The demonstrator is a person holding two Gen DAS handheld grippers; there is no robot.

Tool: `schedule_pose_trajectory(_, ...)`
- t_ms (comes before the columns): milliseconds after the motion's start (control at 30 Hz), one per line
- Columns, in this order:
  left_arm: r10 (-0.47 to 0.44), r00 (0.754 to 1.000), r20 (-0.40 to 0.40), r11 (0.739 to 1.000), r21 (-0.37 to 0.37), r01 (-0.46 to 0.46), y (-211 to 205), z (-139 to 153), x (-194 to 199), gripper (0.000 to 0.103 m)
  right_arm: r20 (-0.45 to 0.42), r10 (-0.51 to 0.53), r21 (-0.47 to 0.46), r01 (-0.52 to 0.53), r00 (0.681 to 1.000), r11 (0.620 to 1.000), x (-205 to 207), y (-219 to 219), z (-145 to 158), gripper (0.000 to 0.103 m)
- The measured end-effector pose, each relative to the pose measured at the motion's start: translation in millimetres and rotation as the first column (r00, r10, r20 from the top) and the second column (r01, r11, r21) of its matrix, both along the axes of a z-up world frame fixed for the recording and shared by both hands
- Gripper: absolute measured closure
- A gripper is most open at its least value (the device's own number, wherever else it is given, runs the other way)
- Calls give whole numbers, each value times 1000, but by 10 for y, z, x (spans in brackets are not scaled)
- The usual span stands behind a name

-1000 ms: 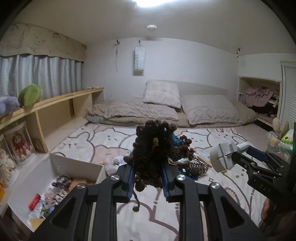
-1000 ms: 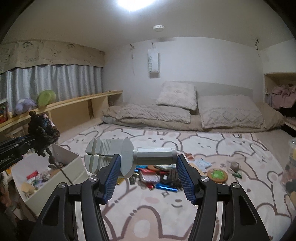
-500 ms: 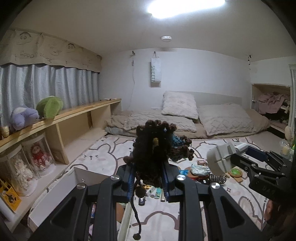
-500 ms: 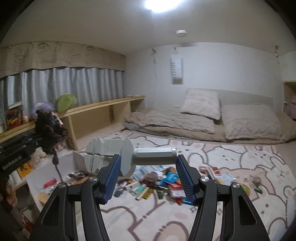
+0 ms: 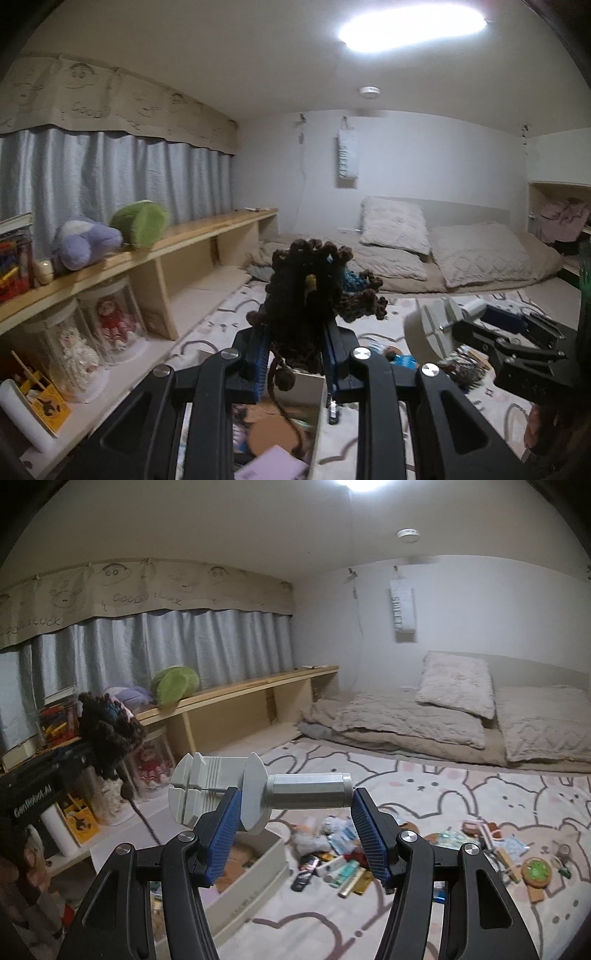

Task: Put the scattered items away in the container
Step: 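Carry the pouch and white handle tool over the white box with both tools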

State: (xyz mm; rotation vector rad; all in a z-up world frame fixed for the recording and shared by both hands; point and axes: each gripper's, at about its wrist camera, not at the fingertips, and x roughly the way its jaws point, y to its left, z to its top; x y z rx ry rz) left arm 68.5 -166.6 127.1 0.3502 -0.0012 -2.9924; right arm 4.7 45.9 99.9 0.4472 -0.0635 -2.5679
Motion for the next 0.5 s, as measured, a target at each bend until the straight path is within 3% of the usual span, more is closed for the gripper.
schedule_pose_trajectory(200,30,999,12,999,19,-31,-348,-31,-18,78,23,55,-5,-55,998,998,-23,-297,-38,42)
schedule_pose_trajectory(500,102,991,84,994,28,-104,-838,-348,-74,78,63,117,16,-118,991,993,-97,-717,-154,42)
